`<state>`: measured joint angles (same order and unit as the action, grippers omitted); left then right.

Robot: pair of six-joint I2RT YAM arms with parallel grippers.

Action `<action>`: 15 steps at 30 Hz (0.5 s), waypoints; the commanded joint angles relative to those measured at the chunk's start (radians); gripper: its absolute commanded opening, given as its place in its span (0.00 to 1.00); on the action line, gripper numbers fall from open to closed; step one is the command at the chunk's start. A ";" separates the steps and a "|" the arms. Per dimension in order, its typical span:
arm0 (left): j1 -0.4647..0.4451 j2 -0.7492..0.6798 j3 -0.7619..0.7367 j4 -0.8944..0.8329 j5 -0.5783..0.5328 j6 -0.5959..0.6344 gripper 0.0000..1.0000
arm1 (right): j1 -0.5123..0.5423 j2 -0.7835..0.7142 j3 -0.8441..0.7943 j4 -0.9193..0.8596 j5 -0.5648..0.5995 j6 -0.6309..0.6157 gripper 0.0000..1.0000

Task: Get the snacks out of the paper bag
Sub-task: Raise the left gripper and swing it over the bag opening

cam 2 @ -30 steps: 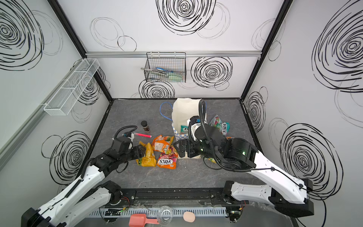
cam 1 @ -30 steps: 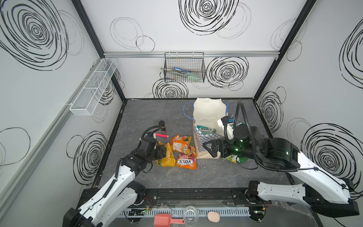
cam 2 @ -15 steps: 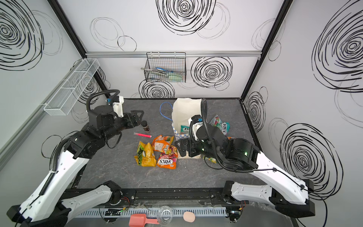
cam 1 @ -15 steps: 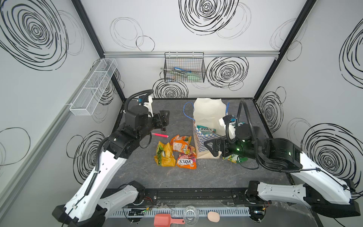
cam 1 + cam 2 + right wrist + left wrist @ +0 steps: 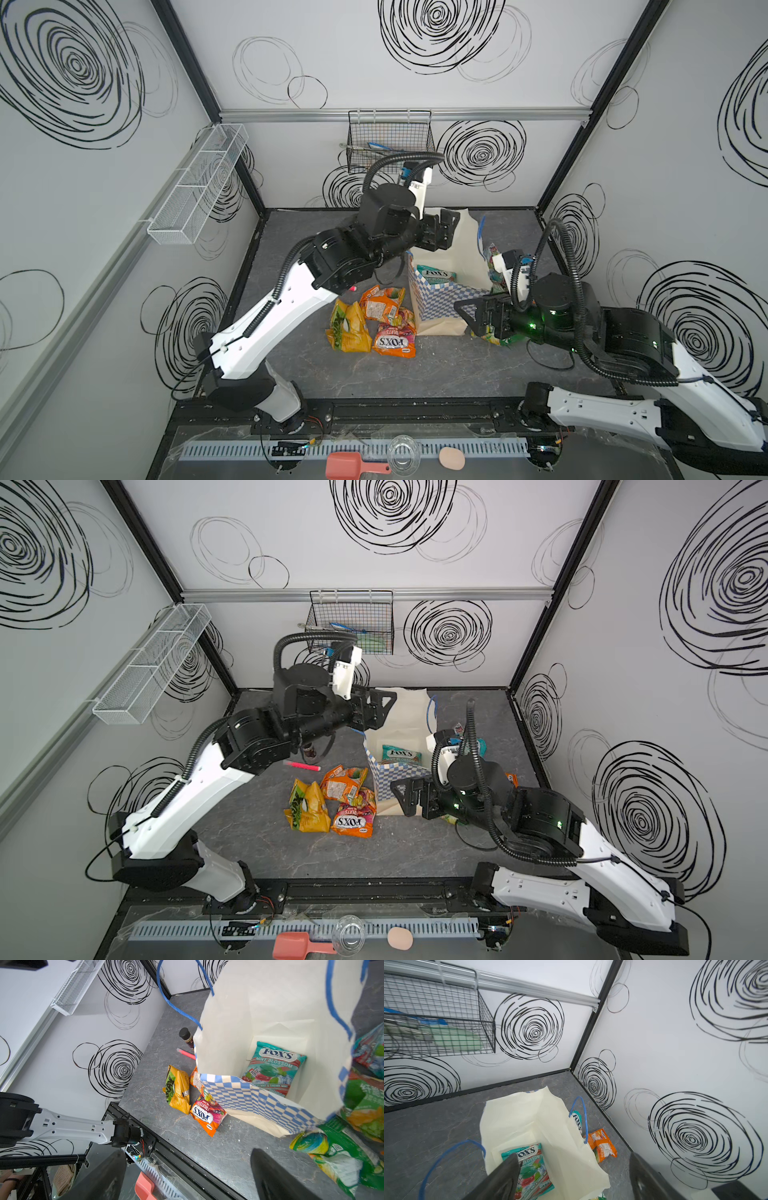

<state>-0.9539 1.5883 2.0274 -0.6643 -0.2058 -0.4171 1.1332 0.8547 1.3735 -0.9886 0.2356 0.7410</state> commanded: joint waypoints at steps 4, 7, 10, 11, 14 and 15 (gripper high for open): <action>-0.010 0.105 0.041 -0.101 -0.070 0.105 0.79 | -0.001 -0.059 0.008 -0.074 0.070 0.057 0.97; -0.002 0.151 0.054 -0.166 -0.071 0.140 0.76 | -0.002 -0.061 0.026 -0.086 0.089 0.059 0.97; 0.000 0.195 0.068 -0.223 -0.038 0.165 0.72 | -0.003 -0.055 0.046 -0.084 0.096 0.045 0.97; 0.000 0.207 0.070 -0.233 -0.020 0.175 0.71 | -0.002 -0.051 0.052 -0.082 0.098 0.039 0.97; 0.010 0.242 0.073 -0.236 0.050 0.186 0.69 | -0.003 -0.040 0.070 -0.077 0.104 0.013 0.97; 0.016 0.255 0.073 -0.233 0.074 0.184 0.68 | -0.003 -0.036 0.075 -0.076 0.103 0.003 0.97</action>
<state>-0.9531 1.8210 2.0598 -0.8806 -0.2012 -0.2684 1.1328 0.8070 1.4147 -1.0443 0.3073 0.7670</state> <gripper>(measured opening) 0.685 0.975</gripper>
